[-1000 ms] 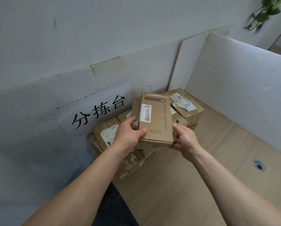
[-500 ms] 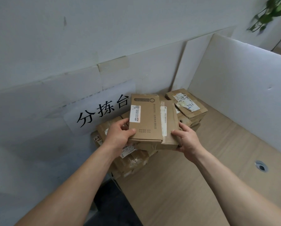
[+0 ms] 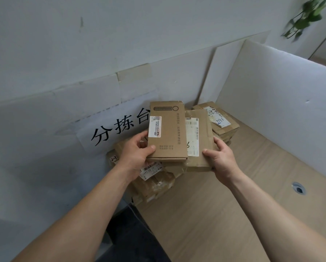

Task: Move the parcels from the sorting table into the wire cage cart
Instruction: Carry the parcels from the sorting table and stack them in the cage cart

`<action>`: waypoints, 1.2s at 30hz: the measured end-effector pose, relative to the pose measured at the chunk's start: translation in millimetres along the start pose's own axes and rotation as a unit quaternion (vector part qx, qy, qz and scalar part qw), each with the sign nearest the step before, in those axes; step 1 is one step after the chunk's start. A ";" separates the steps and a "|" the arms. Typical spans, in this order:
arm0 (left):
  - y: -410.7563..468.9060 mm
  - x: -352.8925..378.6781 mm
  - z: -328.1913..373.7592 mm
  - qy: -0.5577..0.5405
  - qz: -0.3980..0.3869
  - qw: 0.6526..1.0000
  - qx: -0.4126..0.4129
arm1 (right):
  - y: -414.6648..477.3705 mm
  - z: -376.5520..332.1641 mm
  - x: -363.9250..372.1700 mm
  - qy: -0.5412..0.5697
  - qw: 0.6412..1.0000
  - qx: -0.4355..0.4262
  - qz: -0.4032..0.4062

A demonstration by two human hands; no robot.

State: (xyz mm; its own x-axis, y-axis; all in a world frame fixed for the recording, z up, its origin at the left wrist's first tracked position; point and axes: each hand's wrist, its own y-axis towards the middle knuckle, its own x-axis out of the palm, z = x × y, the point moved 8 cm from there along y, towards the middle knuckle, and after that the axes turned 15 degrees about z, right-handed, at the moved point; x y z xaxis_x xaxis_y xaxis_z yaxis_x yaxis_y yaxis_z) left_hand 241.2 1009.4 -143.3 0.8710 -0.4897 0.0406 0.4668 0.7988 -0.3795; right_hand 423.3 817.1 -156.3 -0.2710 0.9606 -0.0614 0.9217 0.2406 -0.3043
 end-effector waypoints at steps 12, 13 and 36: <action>-15.9 -22.0 4.1 0.001 0.010 0.999 0.043 | -20.4 -24.9 -21.3 -0.006 0.993 -0.116 0.035; -18.7 -23.9 4.1 0.000 0.011 0.999 0.045 | -22.4 -26.0 -22.9 -0.006 0.992 -0.119 0.033; -190.4 -71.9 -15.4 -0.012 0.144 0.982 0.123 | -82.7 -29.7 -92.0 0.076 0.989 -0.102 -0.081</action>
State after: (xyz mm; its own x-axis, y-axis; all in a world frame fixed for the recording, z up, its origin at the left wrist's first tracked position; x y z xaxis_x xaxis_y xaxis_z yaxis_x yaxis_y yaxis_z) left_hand 87.3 887.1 -88.2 0.9741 -0.2259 -0.0133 0.2217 0.9644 -0.1439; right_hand 380.3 713.0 -97.3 -0.3884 0.9135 0.1209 0.9109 0.4005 -0.0993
